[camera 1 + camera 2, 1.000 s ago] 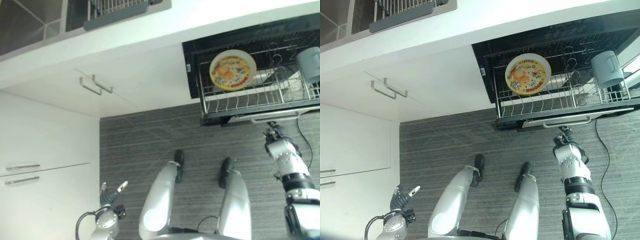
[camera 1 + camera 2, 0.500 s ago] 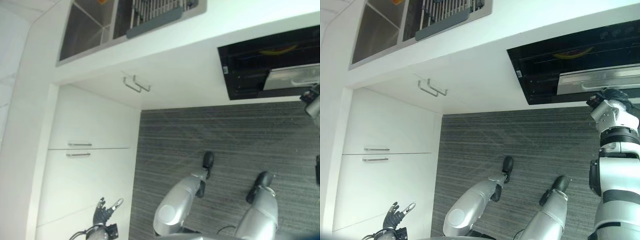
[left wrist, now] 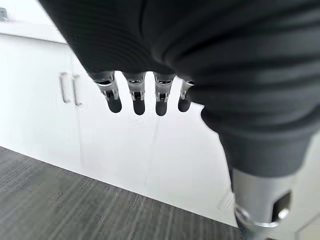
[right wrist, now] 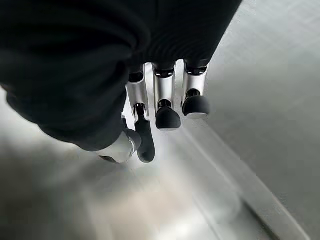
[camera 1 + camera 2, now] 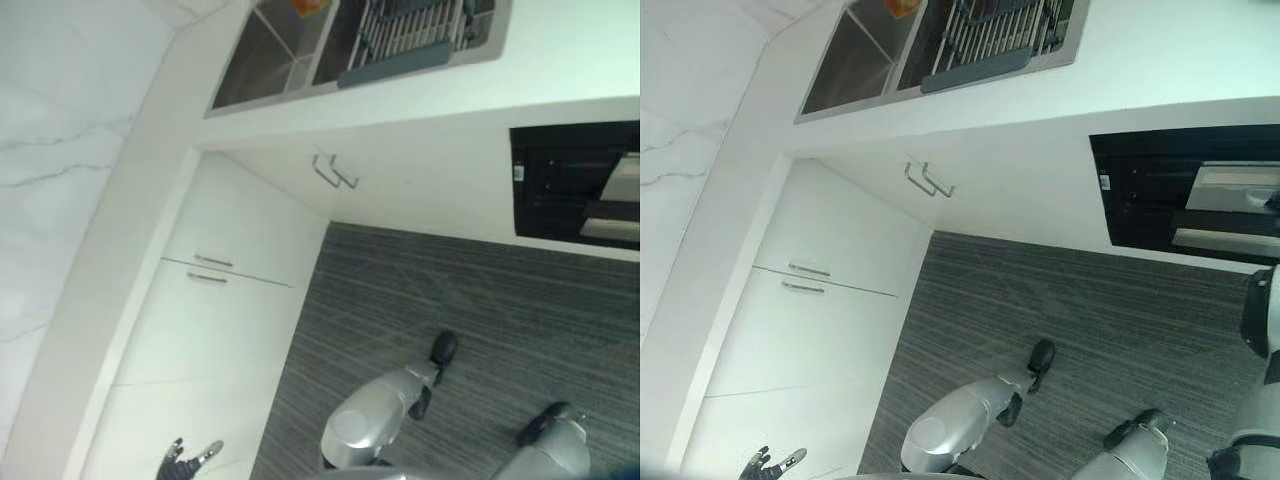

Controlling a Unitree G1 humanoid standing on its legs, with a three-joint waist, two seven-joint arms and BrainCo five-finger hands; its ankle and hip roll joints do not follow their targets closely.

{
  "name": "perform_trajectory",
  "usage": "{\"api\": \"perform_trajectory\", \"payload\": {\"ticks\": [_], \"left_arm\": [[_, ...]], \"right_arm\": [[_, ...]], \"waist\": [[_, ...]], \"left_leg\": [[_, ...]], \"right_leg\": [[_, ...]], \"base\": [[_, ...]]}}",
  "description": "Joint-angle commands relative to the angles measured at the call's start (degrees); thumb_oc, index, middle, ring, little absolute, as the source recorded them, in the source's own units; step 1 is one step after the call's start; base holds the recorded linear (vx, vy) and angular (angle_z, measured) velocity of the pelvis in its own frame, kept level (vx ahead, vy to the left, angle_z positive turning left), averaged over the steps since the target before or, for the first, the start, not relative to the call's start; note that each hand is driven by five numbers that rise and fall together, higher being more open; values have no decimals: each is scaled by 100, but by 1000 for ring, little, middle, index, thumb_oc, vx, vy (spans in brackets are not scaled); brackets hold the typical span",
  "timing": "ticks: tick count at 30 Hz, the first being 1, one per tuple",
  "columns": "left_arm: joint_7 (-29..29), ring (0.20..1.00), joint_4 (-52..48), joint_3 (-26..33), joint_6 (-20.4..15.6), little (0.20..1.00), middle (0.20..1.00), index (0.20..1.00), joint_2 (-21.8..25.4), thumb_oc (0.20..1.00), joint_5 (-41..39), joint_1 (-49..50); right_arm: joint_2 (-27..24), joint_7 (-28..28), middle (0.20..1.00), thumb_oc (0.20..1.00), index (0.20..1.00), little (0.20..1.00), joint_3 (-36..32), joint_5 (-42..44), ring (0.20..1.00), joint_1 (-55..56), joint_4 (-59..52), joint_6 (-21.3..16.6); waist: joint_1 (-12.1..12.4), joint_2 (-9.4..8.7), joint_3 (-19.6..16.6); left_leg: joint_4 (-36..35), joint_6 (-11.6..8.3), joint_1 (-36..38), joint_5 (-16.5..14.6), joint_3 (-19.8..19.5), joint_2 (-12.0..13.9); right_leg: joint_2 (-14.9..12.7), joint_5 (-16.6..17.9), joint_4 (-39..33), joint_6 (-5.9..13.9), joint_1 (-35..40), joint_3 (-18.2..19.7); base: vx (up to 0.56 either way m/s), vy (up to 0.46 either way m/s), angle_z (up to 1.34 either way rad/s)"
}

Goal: Place the dishes in the dishwasher.

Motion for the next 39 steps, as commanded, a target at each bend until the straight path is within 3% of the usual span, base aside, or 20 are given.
{"api": "perform_trajectory", "payload": {"ticks": [1, 3, 4, 5, 12, 13, 15, 19, 22, 23, 25, 33, 35, 36, 39], "left_arm": [[-22, 1000, 128, -202, -212, 1000, 1000, 1000, 496, 1000, 209, 72], [-63, 1000, 116, -200, -228, 1000, 1000, 1000, 524, 1000, 151, 78], [-89, 1000, 74, -195, -226, 1000, 1000, 1000, 528, 1000, 146, 88], [-96, 1000, 35, -197, -216, 1000, 1000, 1000, 532, 1000, 151, 100], [-335, 1000, -179, -81, -337, 1000, 1000, 1000, 484, 1000, 21, 194], [-394, 1000, -166, -22, -494, 1000, 1000, 1000, 477, 1000, -59, 251], [-452, 1000, -194, 78, -582, 1000, 1000, 1000, 467, 1000, -136, 279], [-422, 1000, -331, 331, -720, 1000, 1000, 1000, 451, 1000, -326, 322], [-360, 1000, -270, 626, -915, 1000, 1000, 1000, 416, 1000, -473, 242], [-362, 1000, -275, 631, -924, 1000, 1000, 1000, 424, 1000, -476, 239], [-242, 1000, -342, 672, -1009, 1000, 1000, 1000, 380, 1000, -632, 136], [-132, 1000, -499, 563, -1235, 1000, 1000, 1000, 266, 1000, -970, -19], [-295, 1000, -563, 563, -1426, 1000, 1000, 1000, 229, 1000, -917, -34], [-513, 1000, -652, 500, -1571, 1000, 1000, 1000, 179, 1000, -967, -30], [-1150, 1000, -911, 423, -1756, 1000, 1000, 1000, 0, 1000, -1396, 117]], "right_arm": [[-311, 608, 200, 200, 200, 200, 879, -235, 200, -1449, -1544, -1181], [-321, 724, 200, 200, 200, 200, 843, -293, 200, -1383, -1525, -1139], [-329, 809, 263, 263, 263, 263, 824, -298, 263, -1344, -1514, -1181], [-331, 852, 1000, 1000, 1000, 1000, 795, -297, 1000, -1317, -1517, -1203], [-238, 1916, 1000, 1000, 1000, 1000, 110, -2, 1000, -220, -2389, -1122], [-163, 2266, 1000, 1000, 1000, 1000, -432, -5, 1000, 565, -2886, -1025], [-16, 2535, 1000, 1000, 1000, 1000, -792, -129, 1000, 1281, -3475, -938], [507, 2264, 1000, 1000, 1000, 1000, -1631, -142, 1000, 3246, -5738, -1018], [1548, 1741, 1000, 1000, 1000, 1000, -2123, -438, 1000, 4913, -7964, -1428], [1590, 1735, 1000, 1000, 1000, 1000, -2140, -453, 1000, 4972, -8024, -1455], [2240, 1516, 1000, 1000, 1000, 1000, -2098, -1432, 1000, 5784, -9016, -1929], [2704, 1222, 1000, 1000, 1000, 1000, -2109, -1603, 1000, 6576, -9587, -2271], [2908, 1174, 1000, 1000, 1000, 1000, -2110, -1912, 1000, 6842, -9372, -2485], [2976, 1138, 1000, 1000, 1000, 1000, -2133, -1567, 1000, 7051, -9235, -2568], [3543, 1366, 1000, 1000, 1000, 1000, -2058, -1571, 1000, 7759, -8599, -2931]], "waist": [[359, -316, -616], [347, -324, -602], [340, -331, -585], [339, -330, -574], [171, -428, -396], [88, -512, -306], [-3, -585, -221], [-272, -761, 37], [-567, -1131, 275], [-574, -1150, 283], [-776, -1398, 378], [-893, -1683, 275], [-903, -1788, 202], [-917, -1870, 135], [-948, -2071, -118]], "left_leg": [[-131, -352, -243, 599, -38, 357], [-127, -348, -229, 591, -24, 364], [-129, -352, -230, 586, -6, 367], [-136, -353, -225, 587, 3, 372], [-254, -361, -205, 572, 182, 451], [-247, -357, -214, 549, 253, 497], [-268, -345, -212, 533, 334, 536], [-291, -251, -321, 604, 536, 674], [-245, -151, -390, 496, 676, 745], [-242, -146, -391, 489, 681, 748], [-226, -98, -423, 386, 816, 779], [-348, -88, -361, 240, 1056, 813], [-377, -100, -292, 181, 1109, 827], [-410, -88, -216, 133, 1138, 835], [-357, -27, 58, -64, 1200, 775]], "right_leg": [[169, -268, 532, -207, 74, -54], [159, -242, 523, -196, 67, -63], [165, -229, 495, -194, 66, -59], [171, -219, 480, -193, 69, -57], [314, 32, -23, -96, 152, -47], [382, 161, -223, -49, 201, -37], [448, 294, -450, 14, 256, -20], [731, 789, -1129, 90, 379, 32], [906, 1102, -1700, 210, 541, 228], [912, 1118, -1727, 215, 552, 235], [1022, 1391, -2265, 286, 733, 394], [1065, 1721, -2968, 382, 1100, 527], [1055, 1796, -3124, 393, 1237, 516], [1045, 1860, -3251, 419, 1347, 507], [941, 2099, -3477, 486, 1607, 484]], "base": [[0, 0, 0], [0, 0, 0], [-22, 27, -3], [-34, 24, -3], [-90, 38, -8], [-145, -15, -11], [-130, -23, -9], [-177, -21, -16], [-111, -94, -26], [-123, -104, -33], [-116, -42, -20], [-18, 62, -10], [41, 103, 5], [82, 162, 1], [91, 168, 6]]}}
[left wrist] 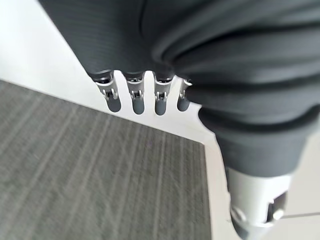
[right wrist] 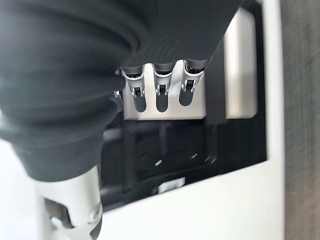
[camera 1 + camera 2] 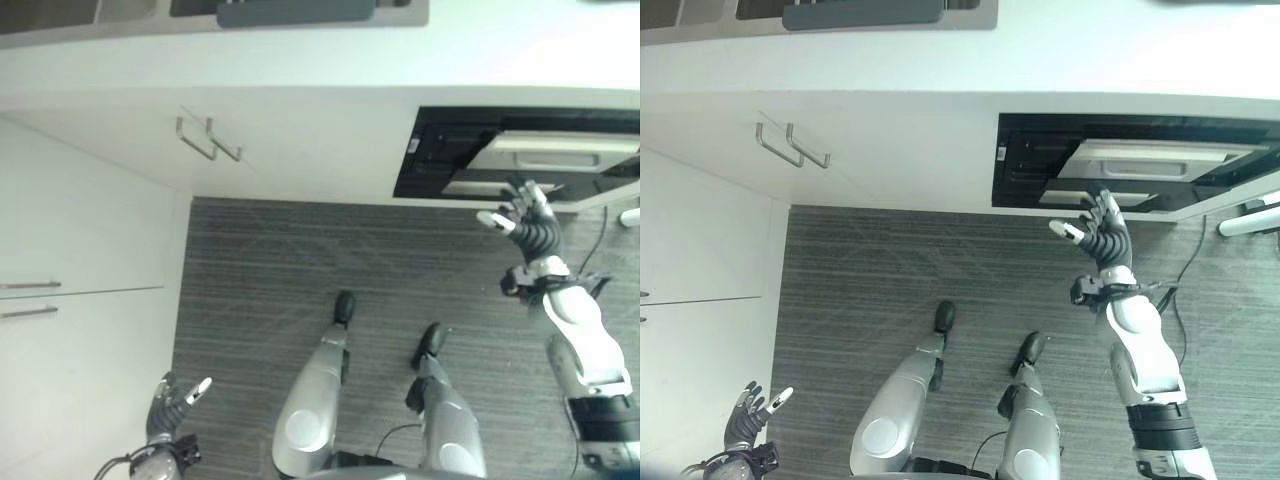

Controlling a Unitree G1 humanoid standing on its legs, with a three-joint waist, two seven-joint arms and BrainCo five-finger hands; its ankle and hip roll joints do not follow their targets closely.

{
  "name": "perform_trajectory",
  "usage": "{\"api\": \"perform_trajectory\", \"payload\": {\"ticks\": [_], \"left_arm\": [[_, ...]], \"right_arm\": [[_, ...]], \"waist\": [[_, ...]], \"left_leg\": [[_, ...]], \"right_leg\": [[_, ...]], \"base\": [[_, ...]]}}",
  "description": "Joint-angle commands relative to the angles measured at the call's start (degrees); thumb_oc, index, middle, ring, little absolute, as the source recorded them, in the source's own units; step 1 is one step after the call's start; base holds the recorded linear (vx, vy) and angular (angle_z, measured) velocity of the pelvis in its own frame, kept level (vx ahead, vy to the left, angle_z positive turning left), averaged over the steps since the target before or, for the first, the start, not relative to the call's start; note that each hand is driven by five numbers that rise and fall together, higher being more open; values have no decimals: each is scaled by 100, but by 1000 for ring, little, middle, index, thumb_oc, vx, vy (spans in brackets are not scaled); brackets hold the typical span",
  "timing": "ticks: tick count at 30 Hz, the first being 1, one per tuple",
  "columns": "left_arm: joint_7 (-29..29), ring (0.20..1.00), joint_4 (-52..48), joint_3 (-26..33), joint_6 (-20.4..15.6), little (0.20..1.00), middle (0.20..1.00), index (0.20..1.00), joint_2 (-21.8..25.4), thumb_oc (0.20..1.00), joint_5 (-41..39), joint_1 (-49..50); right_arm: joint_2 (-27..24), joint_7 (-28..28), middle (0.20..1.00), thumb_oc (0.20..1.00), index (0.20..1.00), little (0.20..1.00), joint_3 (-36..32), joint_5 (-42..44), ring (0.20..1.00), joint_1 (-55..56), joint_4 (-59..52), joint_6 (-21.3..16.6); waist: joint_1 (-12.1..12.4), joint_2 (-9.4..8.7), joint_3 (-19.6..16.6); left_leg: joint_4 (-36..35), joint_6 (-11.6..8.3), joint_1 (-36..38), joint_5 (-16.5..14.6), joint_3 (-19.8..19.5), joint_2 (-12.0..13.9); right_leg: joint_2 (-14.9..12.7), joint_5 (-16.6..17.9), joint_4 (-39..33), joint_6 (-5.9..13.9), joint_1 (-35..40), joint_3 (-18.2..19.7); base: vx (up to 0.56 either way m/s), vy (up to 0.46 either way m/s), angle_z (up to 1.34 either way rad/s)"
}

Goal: Place the dishes in the dishwasher.

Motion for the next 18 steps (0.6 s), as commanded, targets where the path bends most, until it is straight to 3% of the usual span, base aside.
{"api": "perform_trajectory", "payload": {"ticks": [1, 4, 5, 6, 7, 8, 10, 18], "left_arm": [[-547, 1000, -120, -177, -493, 1000, 1000, 1000, 158, 1000, -470, 507], [-618, 1000, -181, -404, -76, 1000, 1000, 1000, 54, 1000, -331, 153], [-618, 1000, -181, -404, -76, 1000, 1000, 1000, 54, 1000, -331, 153], [-912, 1000, -149, -649, 249, 1000, 1000, 1000, 132, 1000, -446, -94], [-1186, 1000, -98, -769, 346, 1000, 1000, 1000, 146, 1000, -574, -167], [-1301, 1000, -80, -890, 415, 1000, 1000, 1000, 188, 1000, -508, -202], [-1794, 1000, 194, -1053, 650, 1000, 1000, 1000, 206, 1000, -797, -391], [-2080, 1000, 1398, -1078, 772, 1000, 1000, 1000, -97, 1000, -388, -919]], "right_arm": [[-112, 118, 1000, 1000, 1000, 1000, 127, -27, 1000, 300, 184, -645], [285, 442, 1000, 1000, 1000, 1000, 613, -51, 1000, 584, 1217, -878], [285, 442, 1000, 1000, 1000, 1000, 613, -51, 1000, 584, 1217, -878], [415, 647, 1000, 1000, 1000, 1000, 859, 43, 1000, 585, 1860, -903], [417, 726, 1000, 1000, 1000, 1000, 945, -29, 1000, 638, 2083, -900], [424, 837, 1000, 1000, 1000, 1000, 1012, 45, 1000, 706, 2305, -855], [460, 808, 1000, 1000, 1000, 1000, 1121, 57, 1000, 876, 2740, -912], [614, 1416, 1000, 1000, 1000, 1000, 1125, -302, 1000, 658, 4769, -1103]], "waist": [[8, 17, -780], [-95, -243, -1184], [-95, -243, -1184], [-154, -286, -1417], [-194, -256, -1511], [-292, -218, -1629], [-560, -194, -1761], [-726, -177, -2188]], "left_leg": [[-544, -144, 392, 398, 436, 171], [-564, -30, 788, 231, 441, 128], [-564, -30, 788, 231, 441, 128], [-612, 40, 1079, 149, 480, 103], [-647, 69, 1275, 106, 510, 89], [-721, 82, 1449, 93, 506, 86], [-852, 126, 1754, 83, 282, 12], [-1262, -31, 2335, 146, 188, -72]], "right_leg": [[-239, 149, 145, 383, 377, 392], [-321, 341, 215, 396, 568, 344], [-321, 341, 215, 396, 568, 344], [-313, 425, 598, 401, 598, 232], [-269, 390, 782, 389, 660, 208], [-139, 355, 890, 356, 651, 273], [355, 24, 754, 229, 722, 747], [815, -93, -110, -42, 1244, 876]], "base": [[162, 137, 2], [186, 110, 4], [196, 133, 0], [237, 168, -21], [304, 218, -25], [226, 107, -41], [186, -16, -43], [131, -171, 35]]}}
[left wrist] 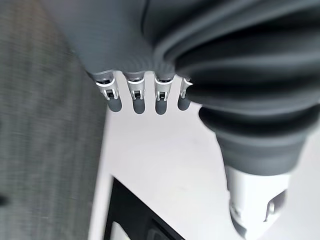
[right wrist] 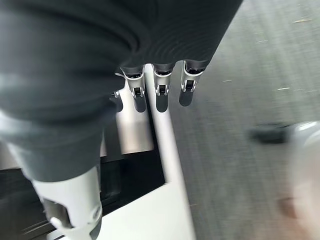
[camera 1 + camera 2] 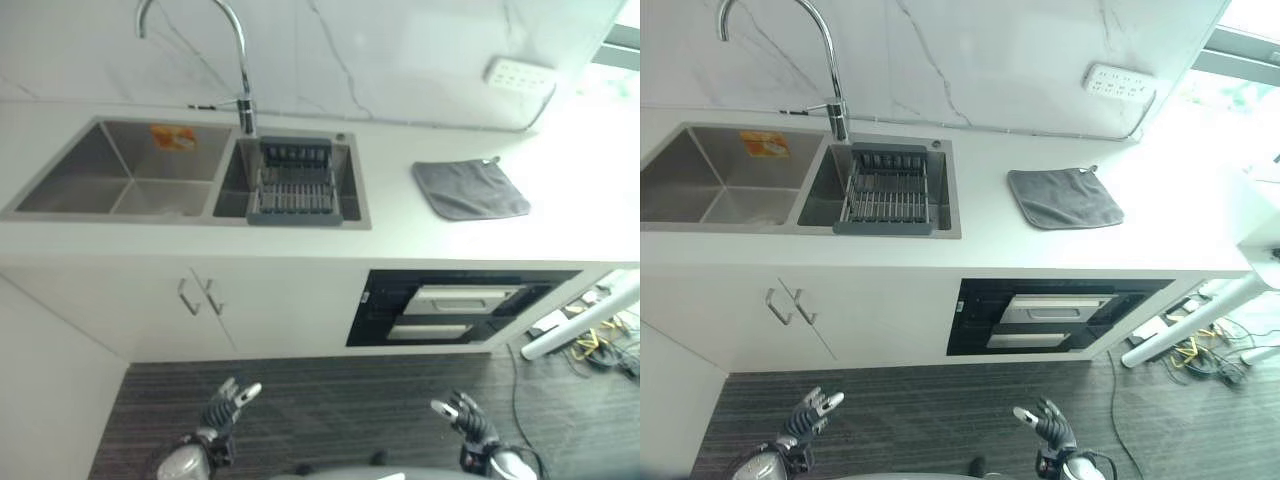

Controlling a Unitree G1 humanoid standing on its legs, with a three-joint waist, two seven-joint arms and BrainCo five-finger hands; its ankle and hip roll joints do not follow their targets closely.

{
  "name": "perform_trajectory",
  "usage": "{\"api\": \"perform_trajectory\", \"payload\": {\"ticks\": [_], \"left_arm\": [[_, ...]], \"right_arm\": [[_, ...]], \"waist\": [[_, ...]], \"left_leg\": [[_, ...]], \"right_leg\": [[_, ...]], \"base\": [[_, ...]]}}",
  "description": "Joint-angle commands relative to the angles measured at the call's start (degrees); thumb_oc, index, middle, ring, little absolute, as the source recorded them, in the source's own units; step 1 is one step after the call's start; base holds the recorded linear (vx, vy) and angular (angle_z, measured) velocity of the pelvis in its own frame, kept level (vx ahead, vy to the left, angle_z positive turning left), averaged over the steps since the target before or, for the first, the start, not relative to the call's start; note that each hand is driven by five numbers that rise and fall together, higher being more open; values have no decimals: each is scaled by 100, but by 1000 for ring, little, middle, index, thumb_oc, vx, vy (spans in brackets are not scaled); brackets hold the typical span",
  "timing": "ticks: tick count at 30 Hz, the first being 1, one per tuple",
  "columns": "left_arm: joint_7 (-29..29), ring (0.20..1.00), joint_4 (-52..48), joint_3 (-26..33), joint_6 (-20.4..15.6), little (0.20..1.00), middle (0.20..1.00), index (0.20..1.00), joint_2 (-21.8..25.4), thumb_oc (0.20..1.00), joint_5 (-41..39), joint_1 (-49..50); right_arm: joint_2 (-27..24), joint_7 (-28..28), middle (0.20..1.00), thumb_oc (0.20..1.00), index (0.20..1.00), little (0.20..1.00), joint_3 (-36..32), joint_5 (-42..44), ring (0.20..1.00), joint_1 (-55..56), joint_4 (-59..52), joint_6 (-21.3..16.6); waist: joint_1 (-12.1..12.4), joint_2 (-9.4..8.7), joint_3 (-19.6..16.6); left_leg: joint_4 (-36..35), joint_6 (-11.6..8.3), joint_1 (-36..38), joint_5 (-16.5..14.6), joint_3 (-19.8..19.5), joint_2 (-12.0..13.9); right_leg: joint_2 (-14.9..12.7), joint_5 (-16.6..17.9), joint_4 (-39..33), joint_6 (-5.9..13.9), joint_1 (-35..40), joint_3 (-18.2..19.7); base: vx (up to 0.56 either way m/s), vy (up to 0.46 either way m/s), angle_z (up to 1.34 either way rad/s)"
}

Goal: Place the dishes in the dishwasher.

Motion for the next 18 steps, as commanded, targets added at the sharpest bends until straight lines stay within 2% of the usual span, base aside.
{"api": "perform_trajectory", "payload": {"ticks": [1, 3, 4, 5, 6, 9, 18], "left_arm": [[-209, 1000, -303, 44, -136, 1000, 1000, 1000, 17, 1000, 216, -159], [-224, 1000, -178, 59, -188, 1000, 1000, 1000, -34, 1000, 367, -238], [-249, 1000, -147, 52, -168, 1000, 1000, 1000, -59, 1000, 394, -309], [-301, 1000, -122, 49, -119, 1000, 1000, 1000, -71, 1000, 424, -379], [-360, 1000, -89, 37, -58, 1000, 1000, 1000, -101, 1000, 426, -502], [-215, 1000, -45, -123, -162, 1000, 1000, 1000, -197, 1000, 499, -608], [-310, 1000, 404, 15, -217, 1000, 1000, 1000, -179, 1000, 160, -733]], "right_arm": [[-301, 207, 1000, 1000, 1000, 1000, -196, -355, 1000, -480, -708, -243], [-292, 214, 1000, 1000, 1000, 1000, -130, -446, 1000, -512, -596, -125], [-297, 150, 1000, 1000, 1000, 1000, -126, -460, 1000, -507, -568, -76], [-295, 57, 1000, 1000, 1000, 1000, -132, -432, 1000, -493, -559, -45], [-292, 46, 1000, 1000, 1000, 1000, -142, -341, 1000, -499, -443, -64], [-289, 43, 1000, 1000, 1000, 1000, -91, -310, 1000, -636, -166, -130], [-121, 104, 1000, 1000, 1000, 1000, -20, -291, 1000, -683, 63, -271]], "waist": [[206, 177, 269], [204, 129, 287], [196, 96, 321], [164, 90, 321], [95, 125, 289], [34, 232, 158], [-63, 215, -104]], "left_leg": [[47, -350, -287, 456, 287, 188], [550, -419, -401, 327, 302, 152], [832, -476, -529, 288, 486, 128], [820, -512, -542, 306, 673, 171], [502, -513, -418, 387, 888, 261], [-27, -456, -125, 509, 886, 297], [-27, -365, 60, 309, 984, 280]], "right_leg": [[139, -131, 299, 24, 246, 74], [135, -123, 229, -60, 348, 82], [95, -83, 178, -63, 445, -30], [74, -70, 152, -32, 489, -120], [68, -70, 101, 6, 525, -258], [92, -63, 36, 28, 538, -254], [48, -90, 72, 78, 610, -189]], "base": [[44, -182, 28], [-18, -153, 19], [-84, -84, 27], [-122, -11, 47], [-97, 50, 75], [-58, 95, 81], [-11, 42, -7]]}}
